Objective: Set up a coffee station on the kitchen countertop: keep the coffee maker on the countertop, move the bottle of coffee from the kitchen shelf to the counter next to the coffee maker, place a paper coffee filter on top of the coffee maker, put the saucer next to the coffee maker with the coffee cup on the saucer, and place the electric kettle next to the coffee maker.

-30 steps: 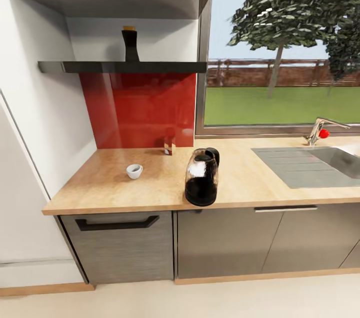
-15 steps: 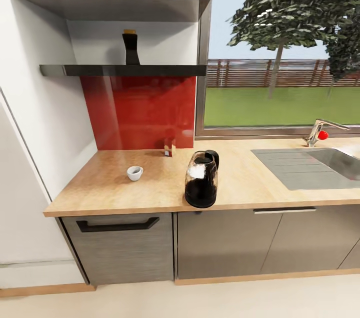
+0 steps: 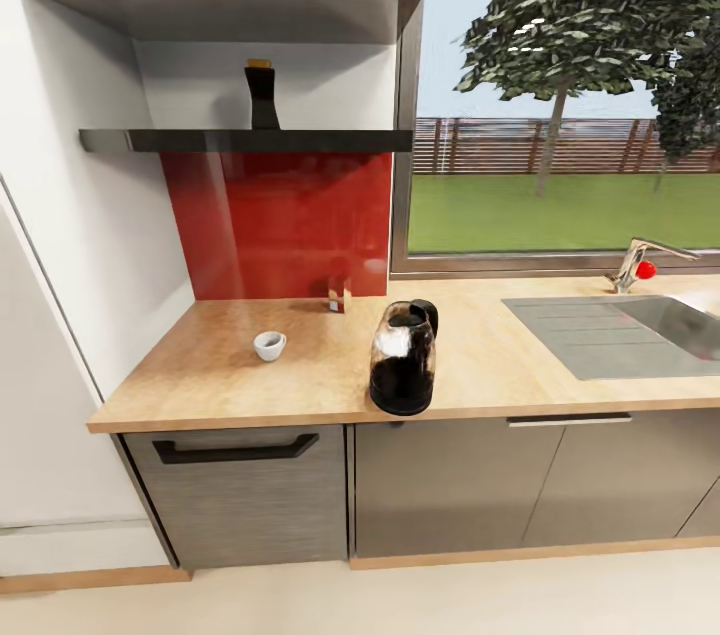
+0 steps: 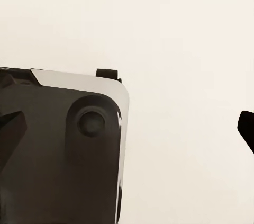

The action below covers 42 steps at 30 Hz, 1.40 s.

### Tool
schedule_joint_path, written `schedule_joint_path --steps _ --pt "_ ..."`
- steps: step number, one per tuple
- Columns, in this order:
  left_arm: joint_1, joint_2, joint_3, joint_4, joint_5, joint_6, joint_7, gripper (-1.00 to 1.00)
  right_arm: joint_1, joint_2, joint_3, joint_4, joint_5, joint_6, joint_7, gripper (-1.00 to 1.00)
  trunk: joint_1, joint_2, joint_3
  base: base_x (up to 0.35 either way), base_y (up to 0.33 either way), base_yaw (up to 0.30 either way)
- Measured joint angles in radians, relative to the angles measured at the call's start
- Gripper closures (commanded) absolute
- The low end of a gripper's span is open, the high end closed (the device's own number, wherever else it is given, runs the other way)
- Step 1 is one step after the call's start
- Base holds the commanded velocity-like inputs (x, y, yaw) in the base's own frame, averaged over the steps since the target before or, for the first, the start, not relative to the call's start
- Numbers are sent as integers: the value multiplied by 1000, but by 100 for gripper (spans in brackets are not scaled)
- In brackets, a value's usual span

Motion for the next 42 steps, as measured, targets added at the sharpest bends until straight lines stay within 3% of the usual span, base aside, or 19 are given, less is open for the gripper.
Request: schedule_joint_path --steps 10,19,21,23,27,29,30,31,33,34,35,36,37,38,39,40,42 --pt "0 23 30 -60 -1 -4 -12 -100 0 -2 1 -1 1 -1 0 -100 0 0 0 0 0 0" --pt "0 108 37 -376 -4 28 -15 -100 0 -2 0 -2 1 -2 0 -100 0 0 0 0 0 0" --pt "0 150 34 -600 -4 154 -16 -100 0 -3 0 -13 2 -2 0 -100 0 0 0 0 0 0" --pt "0 171 32 -755 -12 245 -15 -100 0 -3 0 -27 2 -2 -1 -100 0 0 0 0 0 0" --pt "0 185 35 -948 -41 371 -14 -100 0 -4 0 -37 2 -2 -2 -100 0 0 0 0 0 0" --pt "0 190 51 -1095 -59 462 -10 -100 0 -3 0 -41 2 -2 -2 -100 0 0 0 0 0 0" --pt "0 191 69 -1182 -64 522 -9 -100 0 -3 0 -42 2 -2 -2 -100 0 0 0 0 0 0" --pt "-2 189 129 -1306 -69 648 -10 -100 0 -3 0 -43 2 -2 -3 -100 0 0 0 0 0 0" --pt "-12 187 152 -1350 -73 705 -12 -100 0 -2 0 -44 2 -2 -3 -100 0 0 0 0 0 0" --pt "-35 176 165 -1372 -73 752 -13 -100 0 -2 0 -44 2 -2 -3 -100 0 0 0 0 0 0" --pt "-126 111 182 -1399 -77 899 -13 -100 0 -3 0 -44 2 -2 -3 -100 0 0 0 0 0 0" --pt "-246 79 187 -1404 -73 960 -11 -100 0 -3 0 -44 2 -2 -3 -100 0 0 0 0 0 0" --pt "-270 64 188 -1405 -74 989 -11 -100 0 -3 0 -44 2 -2 -3 -100 0 0 0 0 0 0" --pt "-369 -13 187 -1406 -75 1138 -8 -100 0 -3 0 -45 2 -3 -3 -100 0 0 0 0 0 0" --pt "-518 -32 190 -1405 -70 1169 -6 -100 0 -3 0 -45 2 -3 -3 -100 0 0 0 0 0 0" --pt "-567 -52 191 -1404 -69 1215 -2 -100 0 -3 0 -45 2 -3 -3 -100 0 0 0 0 0 0" --pt "-726 -98 206 -1397 -65 1304 48 -100 0 -4 0 -46 2 -3 -4 -100 0 0 0 0 0 0"
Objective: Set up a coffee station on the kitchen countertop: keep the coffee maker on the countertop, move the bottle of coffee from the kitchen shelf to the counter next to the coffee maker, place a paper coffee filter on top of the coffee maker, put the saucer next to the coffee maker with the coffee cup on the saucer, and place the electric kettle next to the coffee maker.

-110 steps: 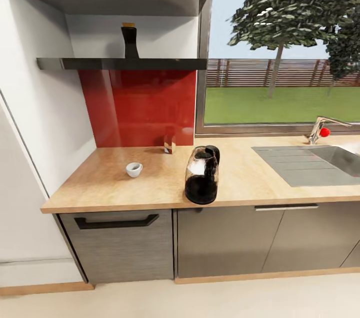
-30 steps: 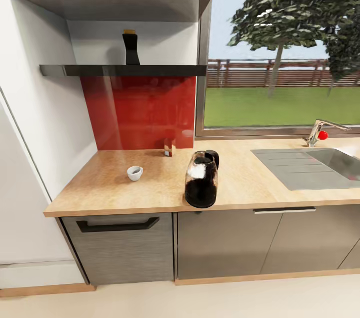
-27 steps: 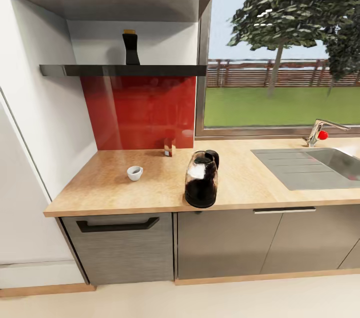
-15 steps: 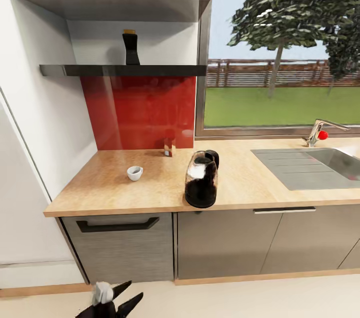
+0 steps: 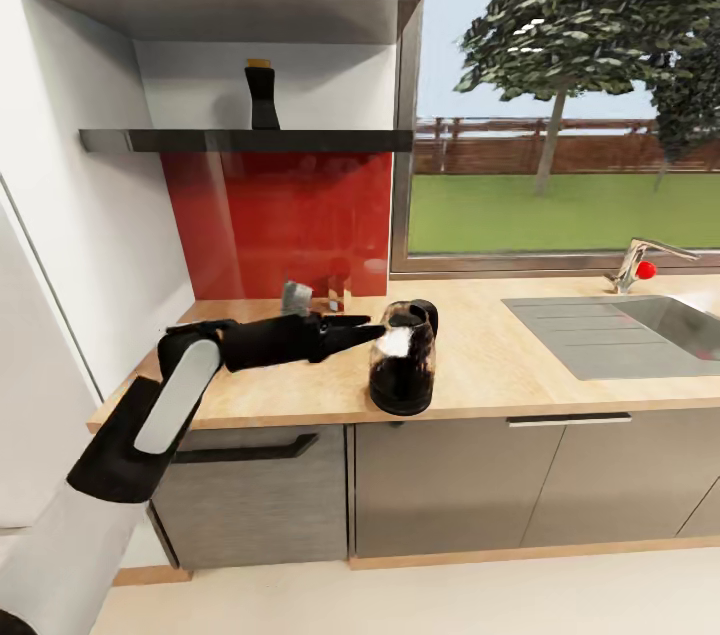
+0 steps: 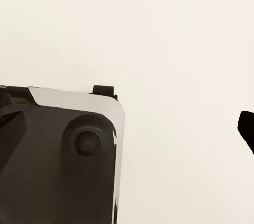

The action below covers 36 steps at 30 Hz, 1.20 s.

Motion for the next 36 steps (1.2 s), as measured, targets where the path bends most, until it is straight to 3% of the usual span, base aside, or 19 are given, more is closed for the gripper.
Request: schedule_joint_path --steps 6,7,8,9,12,15,17,18,19,20,23,25,27,32,33,36 --pt "-265 -72 24 32 5 92 210 -100 0 0 0 0 0 0 0 -100 0 0 0 0 0 0" --pt "-328 -85 28 56 7 99 262 -100 0 0 0 0 0 0 0 -100 0 0 0 0 0 0" --pt "-453 -99 37 138 -4 106 357 -100 0 0 1 0 0 0 0 -100 0 1 0 0 0 0" --pt "-516 -101 38 162 12 109 385 -100 0 0 1 0 0 0 0 -100 0 0 0 0 0 0" --pt "-640 -106 41 254 9 110 498 -100 0 -1 1 0 0 0 0 -100 0 0 0 0 0 0" --pt "-790 -109 40 350 -16 110 802 -100 0 -10 19 0 41 1 2 -100 0 0 0 0 0 0" --pt "-816 -110 34 360 -15 109 893 -100 0 -12 35 1 77 0 2 -100 0 0 0 0 0 0" --pt "-832 -110 22 366 -15 108 976 -100 0 -12 53 1 120 0 3 -100 0 0 0 0 0 0" --pt "-837 -110 12 368 -14 106 1019 -100 0 -12 62 2 143 0 3 -100 0 0 0 0 0 0" --pt "-848 -110 -31 374 -15 83 1141 -100 1 -13 83 9 223 -27 4 -100 0 0 0 0 0 0" --pt "-854 -108 -63 376 -14 56 1225 -100 4 -13 95 23 294 -75 4 -100 0 0 0 0 0 0" --pt "-858 -105 -80 377 -14 35 1276 -100 6 -13 103 47 371 -163 4 -100 0 0 0 0 0 0" --pt "-859 -104 -86 378 -15 27 1294 -100 7 -14 103 57 400 -220 4 -100 0 0 0 0 0 0" --pt "-860 -102 -89 377 -32 2 1310 -100 7 -15 85 60 405 -272 6 -100 0 0 0 0 0 0" --pt "-860 -101 -89 375 -35 0 1311 -100 7 -16 77 59 394 -274 6 -100 0 0 0 0 0 0" --pt "-860 -101 -89 367 -48 -6 1315 -100 -5 -19 37 33 308 -274 13 -100 0 0 0 0 0 0"
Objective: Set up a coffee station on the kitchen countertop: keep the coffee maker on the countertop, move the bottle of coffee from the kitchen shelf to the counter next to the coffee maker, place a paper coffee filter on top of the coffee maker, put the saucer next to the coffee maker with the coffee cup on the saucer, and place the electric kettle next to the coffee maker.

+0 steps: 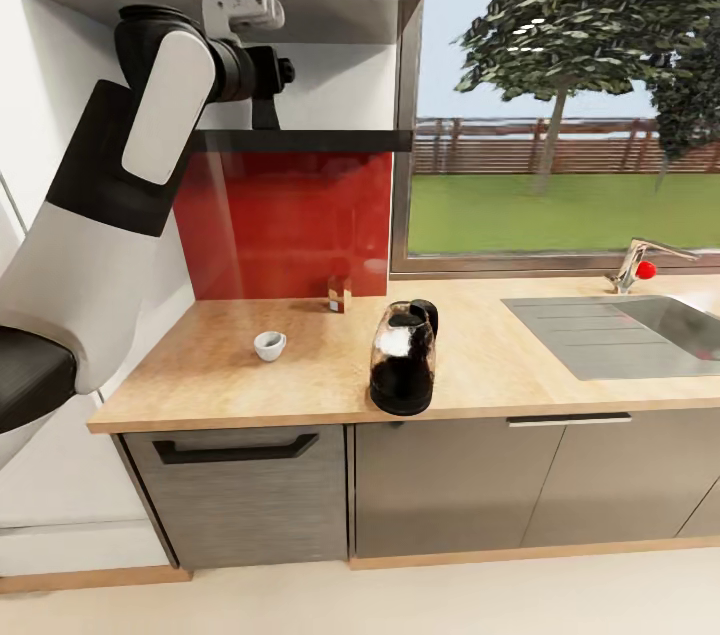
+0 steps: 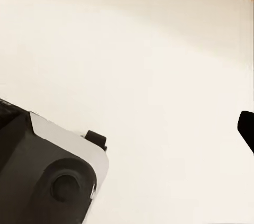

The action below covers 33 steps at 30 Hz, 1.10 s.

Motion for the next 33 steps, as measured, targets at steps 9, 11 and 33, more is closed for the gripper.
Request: schedule_joint_path --steps 9,11,33 --pt "0 0 -4 -4 -6 -3 2 -100 -26 -6 -26 -341 -87 391 254 -100 0 0 0 0 0 0" --pt "0 0 -3 -4 -6 -3 2 -100 -24 -7 -36 -404 -88 440 297 -100 0 0 0 6 0 0" --pt "0 0 -72 -3 -6 -5 234 -100 -13 -12 -98 -313 -88 301 387 -100 0 0 0 122 0 0"
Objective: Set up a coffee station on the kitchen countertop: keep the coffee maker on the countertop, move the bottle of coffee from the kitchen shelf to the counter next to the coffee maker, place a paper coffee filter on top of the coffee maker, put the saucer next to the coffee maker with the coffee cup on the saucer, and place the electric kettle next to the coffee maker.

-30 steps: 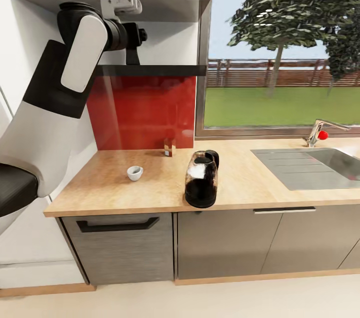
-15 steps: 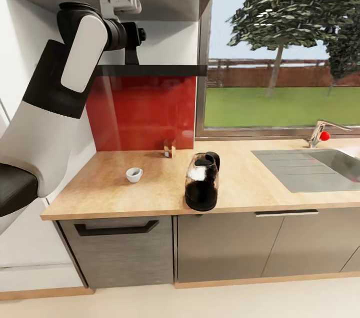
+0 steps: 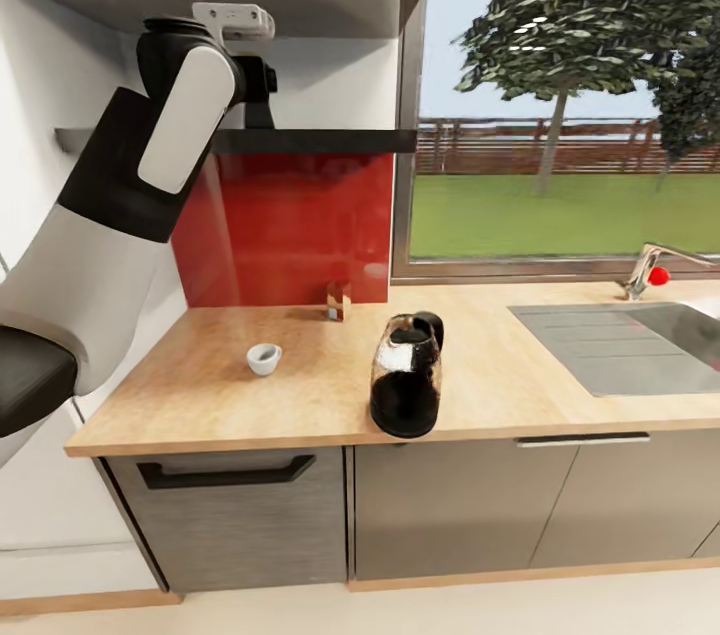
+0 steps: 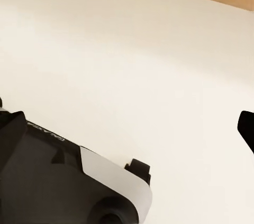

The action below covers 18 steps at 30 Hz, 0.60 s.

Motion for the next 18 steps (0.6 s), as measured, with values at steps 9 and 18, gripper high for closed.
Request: schedule_joint_path --steps 9,18 --pt "0 8 -4 -1 0 0 4 -100 0 1 4 26 3 -3 1 -100 0 0 0 145 0 0" --pt "0 10 -4 -4 0 0 4 -100 0 2 7 33 8 -3 0 -100 0 0 0 154 0 0"
